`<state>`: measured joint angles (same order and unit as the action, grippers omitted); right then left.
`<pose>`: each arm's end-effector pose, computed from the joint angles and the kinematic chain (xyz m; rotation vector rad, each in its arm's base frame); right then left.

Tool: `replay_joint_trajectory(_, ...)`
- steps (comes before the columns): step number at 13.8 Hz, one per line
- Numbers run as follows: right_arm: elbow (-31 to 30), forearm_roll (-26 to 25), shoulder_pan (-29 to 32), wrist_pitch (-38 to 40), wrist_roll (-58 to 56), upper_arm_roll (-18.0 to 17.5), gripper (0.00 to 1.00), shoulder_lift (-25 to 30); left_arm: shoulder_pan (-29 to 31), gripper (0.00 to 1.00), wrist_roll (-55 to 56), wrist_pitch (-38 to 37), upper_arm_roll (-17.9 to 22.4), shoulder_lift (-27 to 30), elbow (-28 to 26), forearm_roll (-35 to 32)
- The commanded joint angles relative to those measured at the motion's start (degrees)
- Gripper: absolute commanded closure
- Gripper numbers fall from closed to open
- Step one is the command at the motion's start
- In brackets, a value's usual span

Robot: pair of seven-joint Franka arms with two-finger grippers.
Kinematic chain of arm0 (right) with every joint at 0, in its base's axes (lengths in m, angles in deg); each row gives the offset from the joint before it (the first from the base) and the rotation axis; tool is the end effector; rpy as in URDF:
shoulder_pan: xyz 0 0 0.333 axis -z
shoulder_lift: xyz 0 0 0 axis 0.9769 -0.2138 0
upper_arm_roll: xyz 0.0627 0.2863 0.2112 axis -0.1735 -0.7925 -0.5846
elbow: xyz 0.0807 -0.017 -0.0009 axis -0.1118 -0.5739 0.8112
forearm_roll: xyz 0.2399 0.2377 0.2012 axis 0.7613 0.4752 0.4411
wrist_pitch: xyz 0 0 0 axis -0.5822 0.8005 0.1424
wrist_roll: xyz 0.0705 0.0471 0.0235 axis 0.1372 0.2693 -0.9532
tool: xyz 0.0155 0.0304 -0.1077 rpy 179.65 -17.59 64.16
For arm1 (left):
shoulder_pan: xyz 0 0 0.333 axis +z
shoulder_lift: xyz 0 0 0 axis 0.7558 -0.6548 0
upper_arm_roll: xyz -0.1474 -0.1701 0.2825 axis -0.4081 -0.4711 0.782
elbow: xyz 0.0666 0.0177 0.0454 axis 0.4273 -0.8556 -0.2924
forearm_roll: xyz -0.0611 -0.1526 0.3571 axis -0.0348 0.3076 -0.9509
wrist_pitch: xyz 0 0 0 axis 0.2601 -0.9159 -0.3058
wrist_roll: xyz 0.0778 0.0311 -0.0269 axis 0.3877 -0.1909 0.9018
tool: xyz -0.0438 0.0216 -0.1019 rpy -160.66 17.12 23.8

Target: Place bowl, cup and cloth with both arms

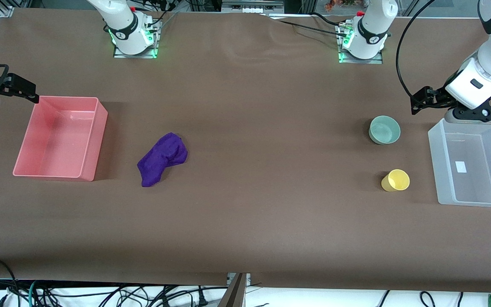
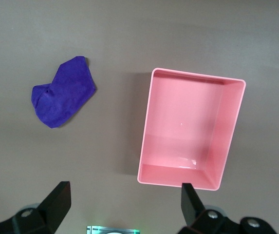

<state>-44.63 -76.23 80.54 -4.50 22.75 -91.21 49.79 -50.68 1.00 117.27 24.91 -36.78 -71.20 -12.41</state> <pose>0.5699 -0.0151 0.6554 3.1012 0.1462 -0.1487 0.5446 -0.0408 0.6044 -3.0977 0.0505 0.0717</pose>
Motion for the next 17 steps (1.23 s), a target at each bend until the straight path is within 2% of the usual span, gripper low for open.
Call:
replay_joint_trajectory(1, 0.03, 1.10, 0.45, -0.01, 0.82, 0.05, 0.00, 0.04, 0.71, 0.00, -0.15, -1.26, -0.54, -0.63, 1.54, 1.30)
replay_joint_trajectory(17, 0.21, 1.02, 0.45, -0.27, 1.18, -0.03, 0.00, -0.14, 0.53, 0.00, -0.50, -3.02, -0.54, -0.63, 1.45, 1.30)
